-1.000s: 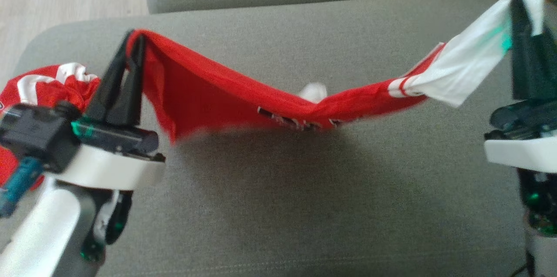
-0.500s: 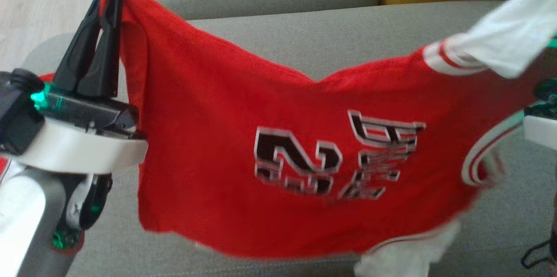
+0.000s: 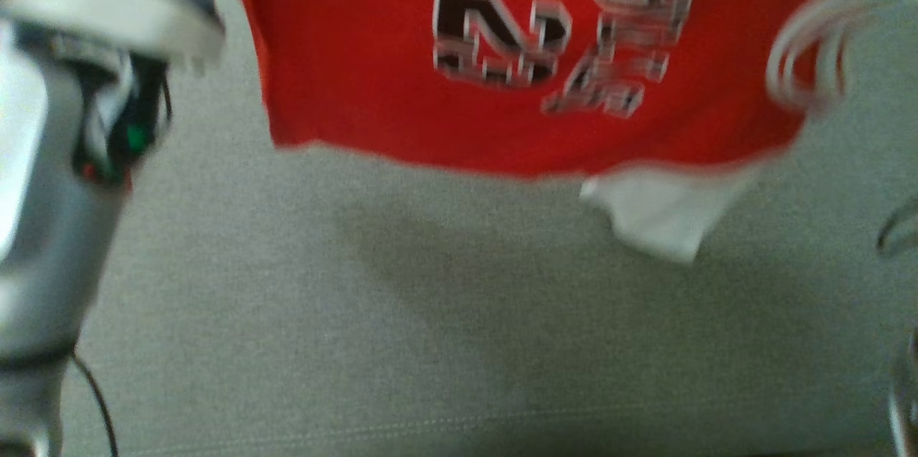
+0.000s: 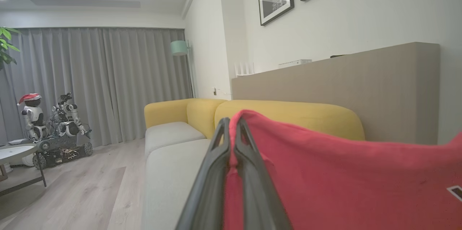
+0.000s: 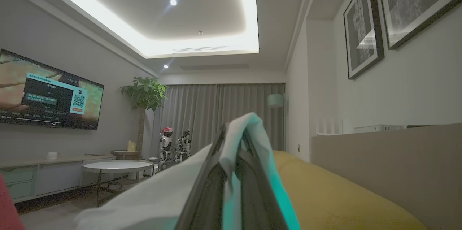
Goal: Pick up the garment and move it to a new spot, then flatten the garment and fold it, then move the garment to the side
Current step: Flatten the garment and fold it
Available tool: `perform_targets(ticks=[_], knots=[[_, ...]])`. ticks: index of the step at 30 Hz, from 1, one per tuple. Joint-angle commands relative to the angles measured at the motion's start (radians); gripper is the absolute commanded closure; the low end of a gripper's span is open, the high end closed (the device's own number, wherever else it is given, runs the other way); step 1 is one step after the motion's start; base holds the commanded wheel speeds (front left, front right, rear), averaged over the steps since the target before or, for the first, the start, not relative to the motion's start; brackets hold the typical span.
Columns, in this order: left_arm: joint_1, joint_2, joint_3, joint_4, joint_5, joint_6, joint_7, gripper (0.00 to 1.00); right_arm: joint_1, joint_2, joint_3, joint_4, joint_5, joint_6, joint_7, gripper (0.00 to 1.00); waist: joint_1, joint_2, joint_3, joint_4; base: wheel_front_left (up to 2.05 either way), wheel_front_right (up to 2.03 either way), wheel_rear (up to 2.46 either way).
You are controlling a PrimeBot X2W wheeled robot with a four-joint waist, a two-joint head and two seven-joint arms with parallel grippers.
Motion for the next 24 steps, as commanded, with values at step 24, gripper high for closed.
perform_targets(ticks=[24], knots=[[-0.554, -0.226, 0.071, 0.953, 0.053, -0.169, -0.228, 1.0, -0.714, 0.12, 0.357, 1.105, 0.208, -0.001, -0.356, 1.0, 0.0, 0.0, 0.268, -0.019, 0.0, 0.0, 0.0]])
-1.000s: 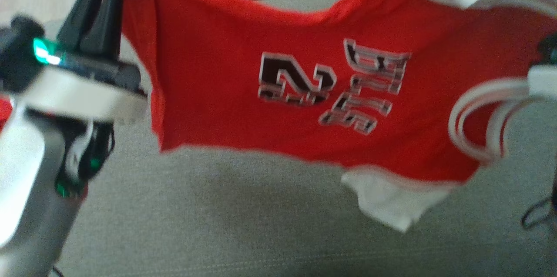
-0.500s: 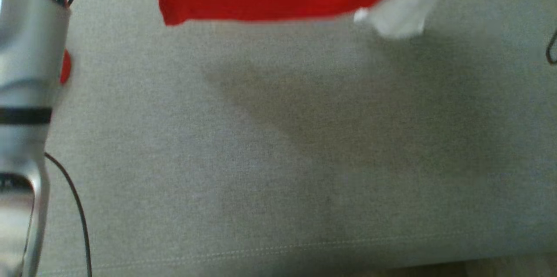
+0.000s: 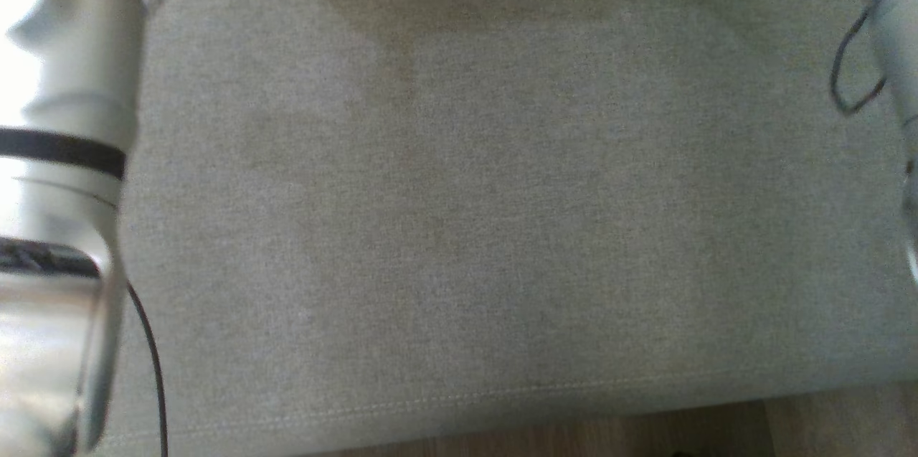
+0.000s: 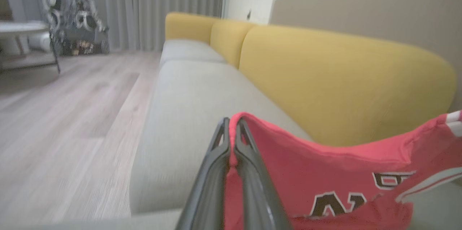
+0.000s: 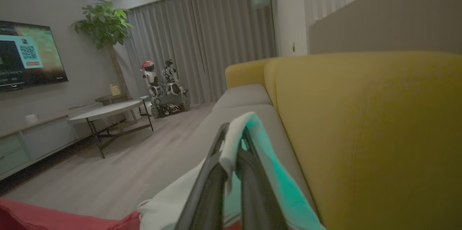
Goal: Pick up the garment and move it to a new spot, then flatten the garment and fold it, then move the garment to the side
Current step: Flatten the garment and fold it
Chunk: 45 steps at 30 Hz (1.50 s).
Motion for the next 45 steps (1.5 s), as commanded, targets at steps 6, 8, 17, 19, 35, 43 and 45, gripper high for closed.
perform_targets(ticks=[6, 8, 17, 19, 35, 43, 45], knots=[[0.052, 0.002, 0.039, 0.119, -0.015, -0.031, -0.005, 1.0, 0.072, 0.045, 0.092, 0.095, 0.059, -0.001, 0.033, 1.0, -0.0001, 0.0, 0.046, -0.001, 0.0, 0.0, 0.0], [0.082, -0.001, 0.048, 0.125, -0.02, -0.038, -0.005, 1.0, 0.109, 0.045, 0.135, 0.092, 0.07, -0.001, 0.033, 1.0, -0.0001, 0.0, 0.046, -0.001, 0.0, 0.0, 0.0], [0.351, -0.013, 0.137, -0.005, -0.035, -0.048, -0.005, 1.0, 0.399, -0.017, 0.179, -0.026, 0.222, -0.001, -0.008, 1.0, -0.0001, 0.0, -0.032, 0.002, 0.0, 0.0, 0.0], [0.447, -0.024, 0.154, -0.07, -0.022, -0.049, -0.005, 1.0, 0.502, -0.035, 0.165, -0.064, 0.25, -0.001, -0.012, 1.0, -0.0001, 0.0, -0.07, 0.01, 0.0, 0.0, 0.0], [1.134, -0.014, 0.186, -0.648, 0.108, 0.005, 0.004, 1.0, 1.351, -0.066, -0.164, -0.674, 0.087, -0.001, 0.092, 1.0, -0.0001, 0.0, -0.253, 0.001, 0.0, 0.0, 0.0], [1.358, -0.005, 0.185, -0.912, 0.103, 0.085, 0.096, 1.0, 1.644, 0.058, -0.38, -1.069, -0.095, -0.001, 0.378, 1.0, -0.0001, 0.0, -0.299, 0.009, 0.0, 0.0, 0.0], [1.402, -0.005, 0.181, -0.957, 0.099, 0.098, 0.119, 1.0, 1.695, 0.08, -0.412, -1.147, -0.123, -0.001, 0.437, 1.0, -0.0001, 0.0, -0.306, 0.01, 0.0, 0.0, 0.0]])
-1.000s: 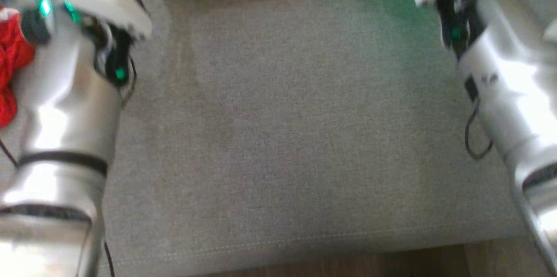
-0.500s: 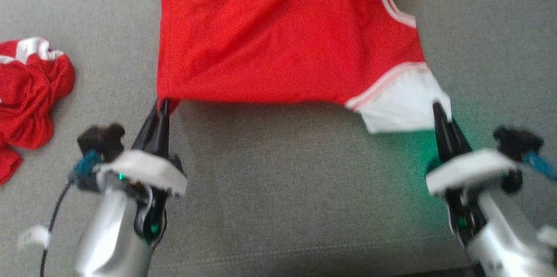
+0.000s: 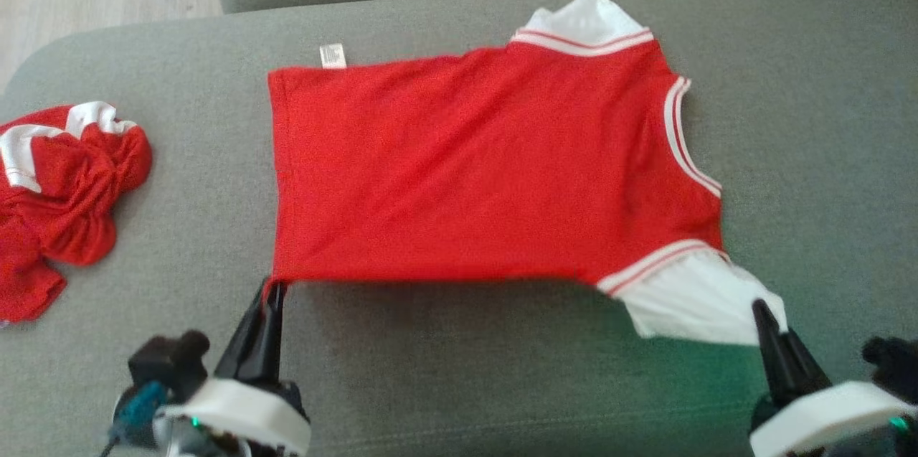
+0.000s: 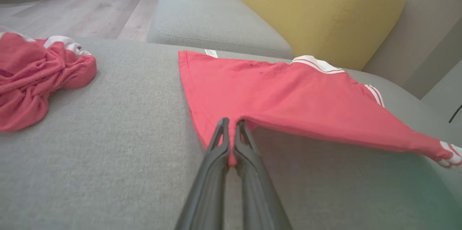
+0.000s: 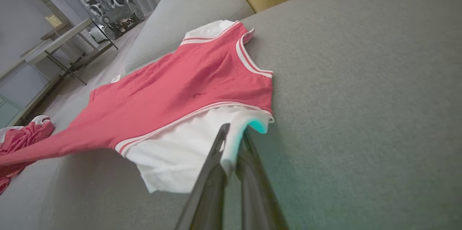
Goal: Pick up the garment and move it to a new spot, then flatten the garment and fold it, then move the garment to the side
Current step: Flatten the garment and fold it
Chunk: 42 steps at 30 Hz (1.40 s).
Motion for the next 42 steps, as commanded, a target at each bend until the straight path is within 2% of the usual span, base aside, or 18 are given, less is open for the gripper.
perform_targets(ticks=[1, 8, 12, 17, 21, 29, 42], knots=[[-0.017, 0.017, 0.031, -0.053, -0.008, 0.01, 0.004, 1.0, -0.009, -0.005, 0.005, -0.065, -0.011, -0.001, 0.023, 1.0, 0.0001, -0.0001, -0.003, 0.0, 0.0, 0.0, 0.0], [0.057, 0.031, 0.034, -0.123, -0.021, 0.034, 0.06, 1.0, 0.076, 0.013, -0.037, -0.174, -0.019, -0.001, 0.114, 1.0, 0.0001, -0.0001, -0.017, -0.006, 0.0, 0.0, 0.0], [0.059, 0.041, 0.031, -0.128, -0.032, 0.036, 0.106, 1.0, 0.071, 0.013, -0.044, -0.165, -0.005, -0.001, 0.132, 1.0, 0.0001, -0.0001, -0.019, -0.007, 0.0, 0.0, 0.0], [0.026, 0.059, 0.018, -0.12, -0.049, 0.014, 0.165, 1.0, 0.011, 0.013, -0.045, -0.131, -0.005, -0.001, 0.143, 1.0, 0.0001, -0.0001, -0.004, -0.002, 0.0, 0.0, 0.0], [-0.041, 0.08, 0.003, -0.101, -0.072, -0.022, 0.232, 1.0, -0.091, 0.008, -0.038, -0.068, -0.006, -0.001, 0.147, 1.0, 0.0001, -0.0001, 0.016, 0.009, 0.0, 0.0, 0.0], [-0.199, 0.098, -0.007, -0.001, -0.163, -0.098, 0.334, 1.0, -0.321, -0.054, -0.009, 0.099, -0.005, -0.001, 0.163, 1.0, 0.0001, -0.0001, 0.069, 0.025, 0.0, 0.0, 0.0], [-0.42, 0.107, -0.033, 0.189, -0.212, -0.136, 0.351, 1.0, -0.615, -0.116, 0.076, 0.406, 0.039, -0.001, 0.076, 1.0, 0.0001, -0.0001, 0.167, 0.046, 0.0, 0.0, 0.0]])
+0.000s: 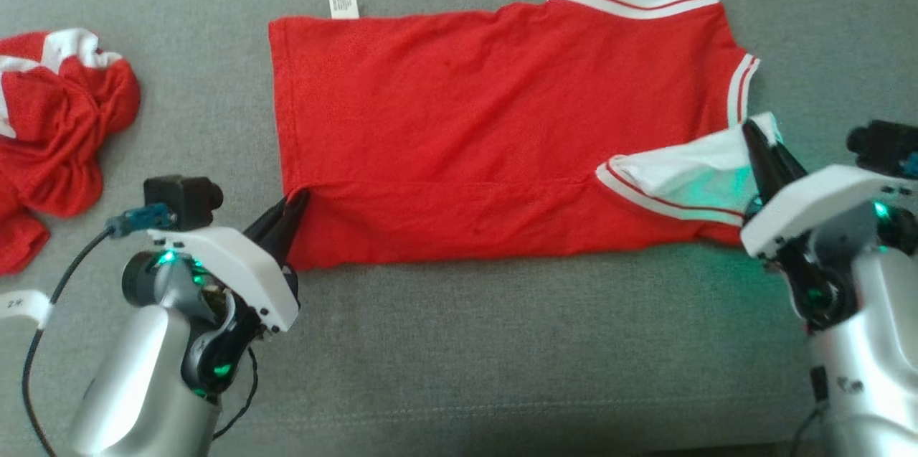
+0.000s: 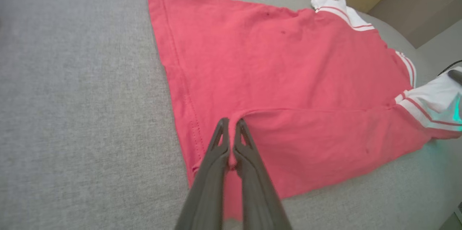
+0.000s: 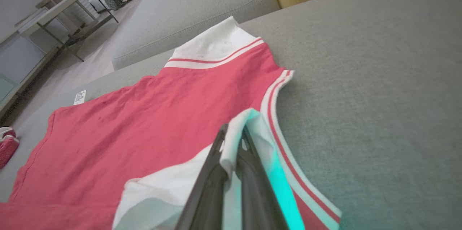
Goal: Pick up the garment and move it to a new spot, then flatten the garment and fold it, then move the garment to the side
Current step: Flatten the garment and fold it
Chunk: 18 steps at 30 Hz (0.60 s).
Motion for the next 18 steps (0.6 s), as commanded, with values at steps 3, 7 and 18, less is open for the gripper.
perform_targets(ticks=[3, 7, 18], knots=[[-0.055, 0.015, 0.023, 0.01, -0.017, -0.007, -0.02, 0.99, -0.054, -0.01, 0.054, 0.014, 0.019, -0.001, -0.058, 0.0, 0.0, 0.0, 0.019, 0.009, 0.0, 0.0, 0.0], [-0.052, 0.008, 0.019, 0.042, -0.023, -0.009, -0.058, 0.0, -0.065, -0.014, 0.101, 0.026, 0.037, -0.001, -0.145, 0.0, 0.0, 0.0, 0.023, 0.012, 0.0, 0.0, 0.0], [0.048, -0.029, 0.096, -0.037, 0.058, 0.121, -0.382, 0.0, 0.03, -0.035, 0.156, -0.106, -0.157, -0.001, -0.402, 0.0, 0.0, 0.0, -0.031, 0.009, 0.0, 0.0, 0.0]])
